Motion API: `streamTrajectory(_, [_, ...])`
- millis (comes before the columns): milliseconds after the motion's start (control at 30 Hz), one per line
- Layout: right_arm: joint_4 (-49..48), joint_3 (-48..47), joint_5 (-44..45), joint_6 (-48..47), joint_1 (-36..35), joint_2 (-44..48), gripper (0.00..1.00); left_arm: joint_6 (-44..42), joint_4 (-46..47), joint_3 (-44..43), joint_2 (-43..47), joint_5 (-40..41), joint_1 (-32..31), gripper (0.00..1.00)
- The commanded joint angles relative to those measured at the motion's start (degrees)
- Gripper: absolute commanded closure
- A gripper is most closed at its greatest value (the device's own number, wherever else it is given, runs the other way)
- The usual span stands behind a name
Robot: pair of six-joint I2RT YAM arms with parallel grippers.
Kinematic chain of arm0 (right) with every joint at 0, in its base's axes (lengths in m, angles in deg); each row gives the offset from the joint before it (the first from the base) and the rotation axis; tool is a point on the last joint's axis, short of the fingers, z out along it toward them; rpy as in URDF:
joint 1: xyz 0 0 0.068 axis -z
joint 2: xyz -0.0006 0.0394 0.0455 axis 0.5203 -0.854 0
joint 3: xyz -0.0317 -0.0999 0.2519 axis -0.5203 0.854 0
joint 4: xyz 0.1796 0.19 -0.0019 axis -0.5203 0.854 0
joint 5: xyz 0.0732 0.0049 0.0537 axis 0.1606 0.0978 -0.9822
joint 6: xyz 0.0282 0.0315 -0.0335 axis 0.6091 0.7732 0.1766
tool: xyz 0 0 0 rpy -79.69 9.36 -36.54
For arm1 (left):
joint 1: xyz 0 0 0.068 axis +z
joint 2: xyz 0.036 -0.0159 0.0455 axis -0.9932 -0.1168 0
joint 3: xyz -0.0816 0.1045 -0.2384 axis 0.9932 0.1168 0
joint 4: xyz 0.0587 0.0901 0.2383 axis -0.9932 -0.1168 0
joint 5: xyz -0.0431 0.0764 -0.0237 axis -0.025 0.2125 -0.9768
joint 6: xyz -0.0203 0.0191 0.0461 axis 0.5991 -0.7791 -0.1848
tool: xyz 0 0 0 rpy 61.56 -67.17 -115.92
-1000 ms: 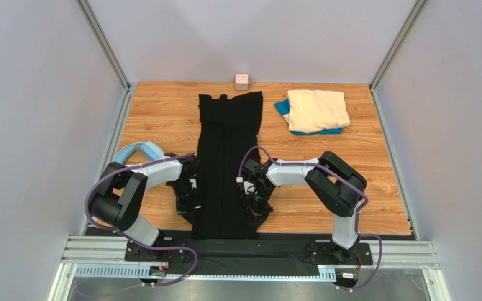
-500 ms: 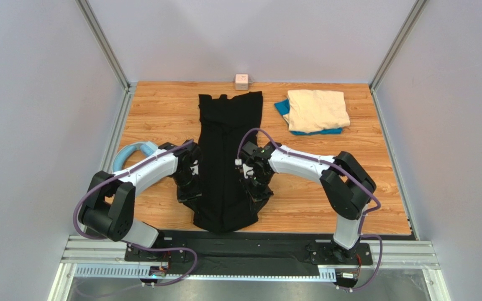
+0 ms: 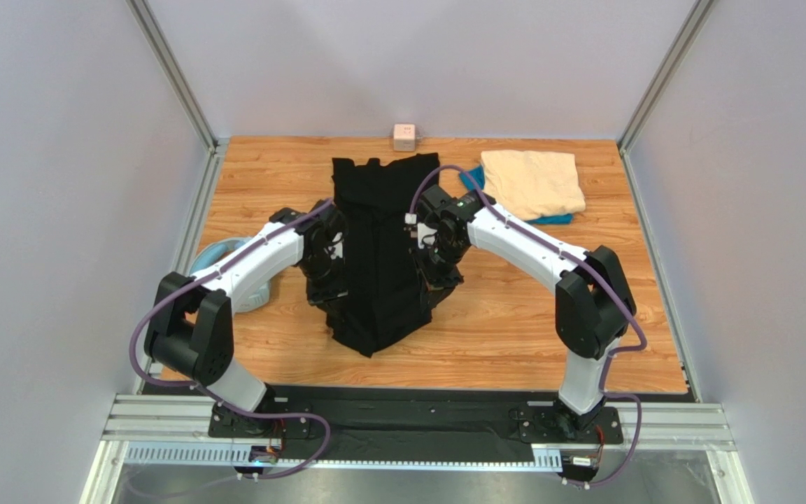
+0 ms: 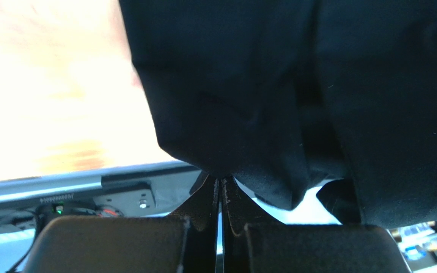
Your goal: Fold and stack the t-shirts
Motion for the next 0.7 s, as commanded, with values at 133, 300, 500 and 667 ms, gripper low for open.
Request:
streamTrajectory(133, [7.45,-19.83,0.36,-3.09,4.78,-8.59,0.98,-3.14,-2.12,-14.95,-5.44,6.52,0.1,1.0])
streamTrajectory(300, [8.42,-27.22,-0.61,-0.99,8.21,-13.08,0.98,-4.9,-3.35,-22.53,-11.15,9.6,0.62,1.0])
streamTrajectory(500, [9.83,-33.99,-0.25,-0.37,9.62,-18.89,0.96,-4.55,-3.88,-29.65,-17.22,11.0,1.59,1.0])
streamTrajectory(667, [9.83,-38.99,0.01,0.95,10.76,-22.05,0.96,-4.46,-4.58,-33.87,-20.38,13.99,1.77,1.0])
